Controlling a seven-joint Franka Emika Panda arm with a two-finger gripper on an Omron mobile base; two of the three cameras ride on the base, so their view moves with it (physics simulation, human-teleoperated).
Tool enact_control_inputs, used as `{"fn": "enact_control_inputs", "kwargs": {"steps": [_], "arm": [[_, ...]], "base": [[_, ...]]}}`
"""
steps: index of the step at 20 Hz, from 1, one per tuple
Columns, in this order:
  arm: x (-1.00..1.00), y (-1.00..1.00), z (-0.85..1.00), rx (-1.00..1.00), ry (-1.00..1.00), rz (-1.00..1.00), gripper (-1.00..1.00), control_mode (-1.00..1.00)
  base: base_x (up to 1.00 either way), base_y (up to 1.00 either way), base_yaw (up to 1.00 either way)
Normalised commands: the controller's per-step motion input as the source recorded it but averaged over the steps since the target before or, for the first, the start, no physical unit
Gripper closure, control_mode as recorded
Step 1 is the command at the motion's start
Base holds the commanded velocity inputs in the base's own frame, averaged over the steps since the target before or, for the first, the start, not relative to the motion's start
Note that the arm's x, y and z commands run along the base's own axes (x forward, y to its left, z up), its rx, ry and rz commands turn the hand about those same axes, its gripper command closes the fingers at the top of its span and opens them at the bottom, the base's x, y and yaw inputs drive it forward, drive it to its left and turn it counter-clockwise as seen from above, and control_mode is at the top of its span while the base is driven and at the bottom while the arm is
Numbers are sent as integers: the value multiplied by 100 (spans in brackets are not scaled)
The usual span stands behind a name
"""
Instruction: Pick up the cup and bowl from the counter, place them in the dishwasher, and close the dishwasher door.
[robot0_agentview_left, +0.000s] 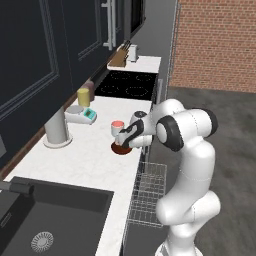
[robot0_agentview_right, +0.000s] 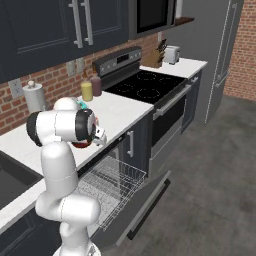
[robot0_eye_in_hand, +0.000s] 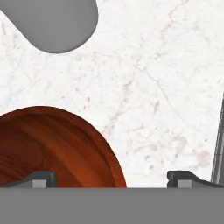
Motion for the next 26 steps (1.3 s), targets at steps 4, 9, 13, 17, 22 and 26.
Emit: {"fn": "enact_control_inputs", "kwargs": {"steps": [4,9,13,17,22,26], "arm": [[16,13,-17,0,0,0,-100,-100],[11,17,-17,0,0,0,100,-100],[3,16,-21,0,0,0,100,-100],[0,12,-35,0,0,0,100,-100],[0,1,-4,0,0,0,100,-100],[-55,-1,0,0,-1,0,100,-100]], "base": [[0,0,0],[0,0,0],[0,0,0],[0,0,0],[0,0,0],[0,0,0]]}}
